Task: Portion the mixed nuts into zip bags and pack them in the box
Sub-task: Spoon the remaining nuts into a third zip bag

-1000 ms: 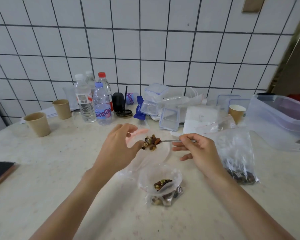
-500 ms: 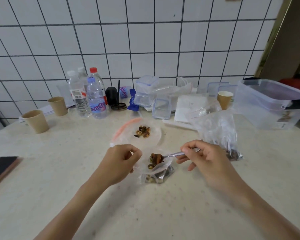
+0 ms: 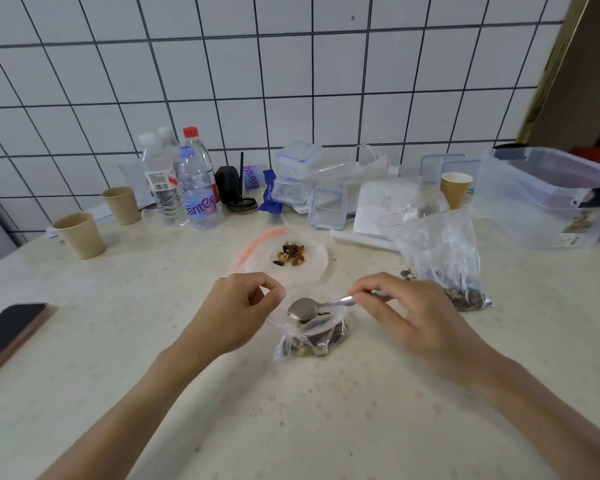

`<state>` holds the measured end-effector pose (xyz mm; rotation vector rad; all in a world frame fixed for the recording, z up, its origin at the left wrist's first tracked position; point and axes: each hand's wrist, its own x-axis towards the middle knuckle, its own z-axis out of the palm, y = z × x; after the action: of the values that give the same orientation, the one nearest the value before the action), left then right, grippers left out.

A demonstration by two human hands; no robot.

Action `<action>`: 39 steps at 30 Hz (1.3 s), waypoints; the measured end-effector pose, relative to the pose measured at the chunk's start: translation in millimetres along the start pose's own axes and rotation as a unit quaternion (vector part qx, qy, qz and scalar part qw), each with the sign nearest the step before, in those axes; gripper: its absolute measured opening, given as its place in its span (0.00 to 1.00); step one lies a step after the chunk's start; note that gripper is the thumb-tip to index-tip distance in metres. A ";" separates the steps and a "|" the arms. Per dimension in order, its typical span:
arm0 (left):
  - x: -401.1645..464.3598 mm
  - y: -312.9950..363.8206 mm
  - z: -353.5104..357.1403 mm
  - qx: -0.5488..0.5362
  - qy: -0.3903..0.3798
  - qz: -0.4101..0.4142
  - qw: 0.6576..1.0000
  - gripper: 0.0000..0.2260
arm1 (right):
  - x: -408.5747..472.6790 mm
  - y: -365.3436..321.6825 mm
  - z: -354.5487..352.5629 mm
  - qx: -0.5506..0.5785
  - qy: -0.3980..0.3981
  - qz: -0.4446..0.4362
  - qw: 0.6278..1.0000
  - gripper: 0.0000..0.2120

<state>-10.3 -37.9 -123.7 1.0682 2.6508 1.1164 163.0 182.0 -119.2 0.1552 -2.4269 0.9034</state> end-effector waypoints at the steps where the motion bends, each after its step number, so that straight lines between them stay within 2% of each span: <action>1: 0.4 -2.1 -0.3 -0.010 0.001 -0.005 1.000 0.08 | 3.4 3.2 -0.9 0.041 0.017 0.040 0.998 0.05; 6: 8.5 -9.2 -6.8 -0.047 0.024 -0.031 0.998 0.07 | 21.9 21.5 1.7 0.256 0.076 0.145 0.953 0.07; 9: 18.8 -17.7 -10.6 -0.047 0.072 -0.032 0.996 0.05 | 34.8 33.8 7.3 0.310 0.098 0.193 0.926 0.08; 12: 32.4 -27.3 -10.7 -0.025 0.166 -0.020 0.986 0.01 | 49.2 45.9 15.3 0.330 0.110 0.211 0.914 0.08; 14: 44.2 -35.0 -8.0 0.013 0.214 -0.023 0.976 0.09 | 59.9 53.2 23.3 0.333 0.116 0.223 0.909 0.07; 16: 57.2 -44.2 -3.5 0.048 0.217 -0.056 0.973 0.20 | 71.0 59.5 33.6 0.322 0.118 0.237 0.909 0.07; 19: 74.9 -53.7 5.9 0.067 0.132 -0.142 0.979 0.34 | 86.6 68.3 52.0 0.280 0.101 0.252 0.921 0.07; 21: 84.7 -57.8 11.3 0.049 0.091 -0.184 0.977 0.36 | 95.8 72.7 64.3 0.229 0.088 0.263 0.933 0.08; 26: 97.8 -61.8 16.8 0.049 0.082 -0.203 0.975 0.32 | 111.1 77.8 85.0 0.142 0.088 0.270 0.948 0.11; 31: 102.7 -55.1 18.6 0.056 0.058 -0.188 0.979 0.16 | 111.1 82.1 94.8 0.120 0.108 0.267 0.950 0.11; 36: 106.0 -45.5 5.5 0.045 0.057 -0.173 0.982 0.12 | 110.6 83.9 100.5 0.118 0.146 0.280 0.941 0.13; 39: 106.2 -41.4 2.7 0.023 0.063 -0.168 0.984 0.11 | 111.5 81.9 102.6 0.113 0.143 0.284 0.941 0.12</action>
<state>-113.4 9.9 -132.6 0.5387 2.8215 1.0876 -0.8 188.4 -172.1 -0.5870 -2.1098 1.3471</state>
